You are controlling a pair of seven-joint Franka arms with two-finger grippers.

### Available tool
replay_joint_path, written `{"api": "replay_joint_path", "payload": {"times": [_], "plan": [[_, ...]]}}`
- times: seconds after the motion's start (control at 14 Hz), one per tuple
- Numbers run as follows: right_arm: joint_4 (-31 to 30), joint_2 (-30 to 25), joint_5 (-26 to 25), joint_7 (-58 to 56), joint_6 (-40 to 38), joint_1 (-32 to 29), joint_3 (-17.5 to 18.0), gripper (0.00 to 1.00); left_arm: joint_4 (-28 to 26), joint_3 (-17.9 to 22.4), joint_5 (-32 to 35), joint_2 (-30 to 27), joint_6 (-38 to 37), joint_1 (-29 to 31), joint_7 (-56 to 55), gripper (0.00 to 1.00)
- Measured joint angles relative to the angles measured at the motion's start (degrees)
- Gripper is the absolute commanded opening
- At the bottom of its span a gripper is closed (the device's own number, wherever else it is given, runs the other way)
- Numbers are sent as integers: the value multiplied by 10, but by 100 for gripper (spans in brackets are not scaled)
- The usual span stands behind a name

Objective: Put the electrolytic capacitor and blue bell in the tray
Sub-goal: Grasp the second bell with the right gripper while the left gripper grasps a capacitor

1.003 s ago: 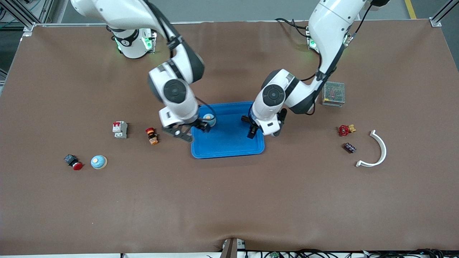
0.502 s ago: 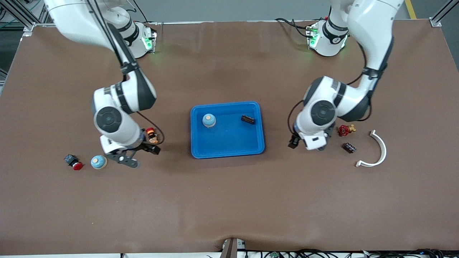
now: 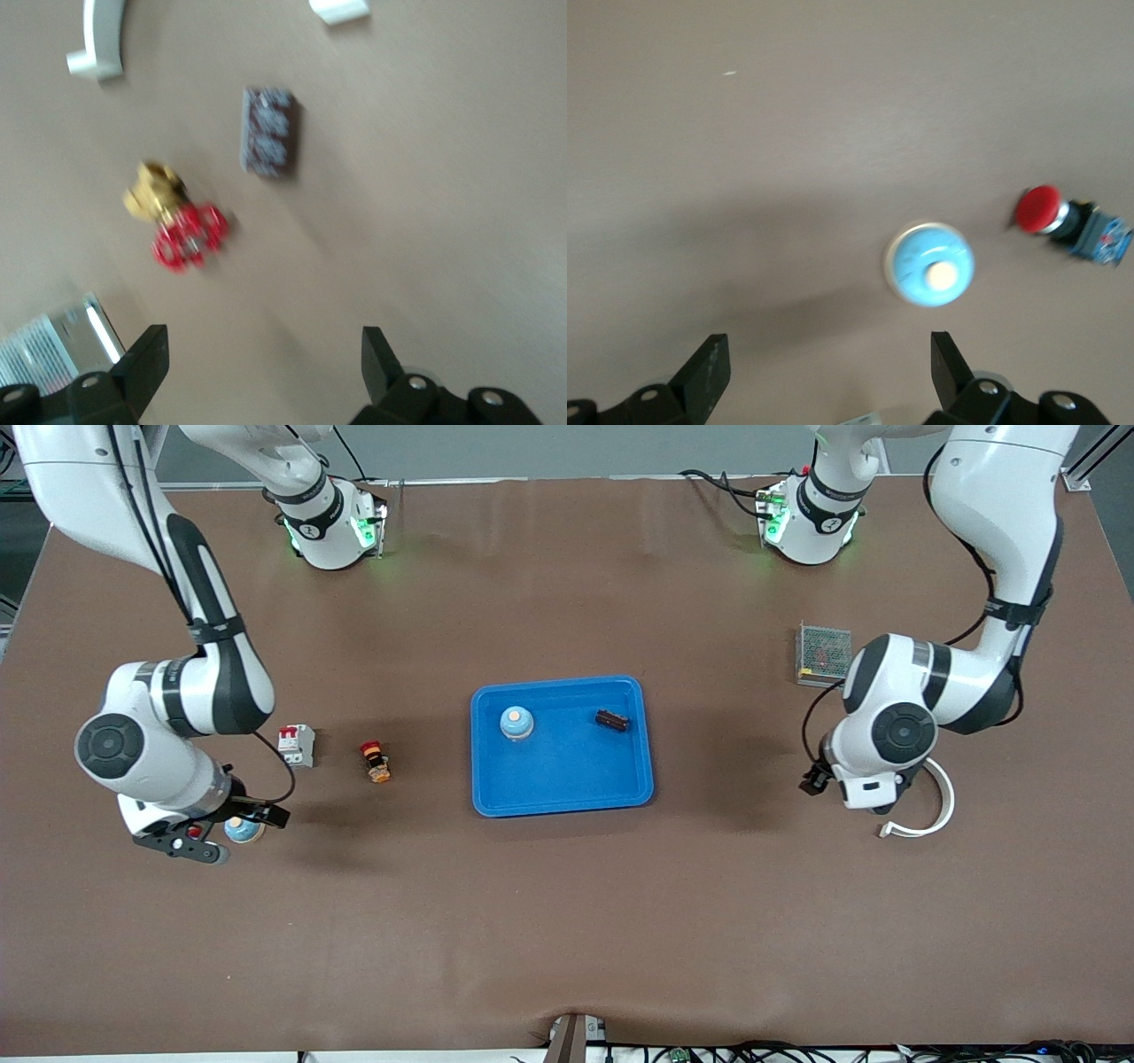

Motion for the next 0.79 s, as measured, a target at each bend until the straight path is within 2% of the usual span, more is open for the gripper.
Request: {"api": "replay_joint_path", "payload": {"times": [0.43, 0.57, 0.79], "plan": [[5, 56, 0, -120, 53, -61, 1, 100, -35, 0, 11, 3, 85, 90, 110, 82], [14, 72, 0, -127, 55, -64, 2, 100, -36, 0, 11, 13, 111, 103, 113, 76], [23, 94, 0, -128, 78, -64, 4, 100, -36, 0, 11, 31, 139, 107, 113, 75]]}}
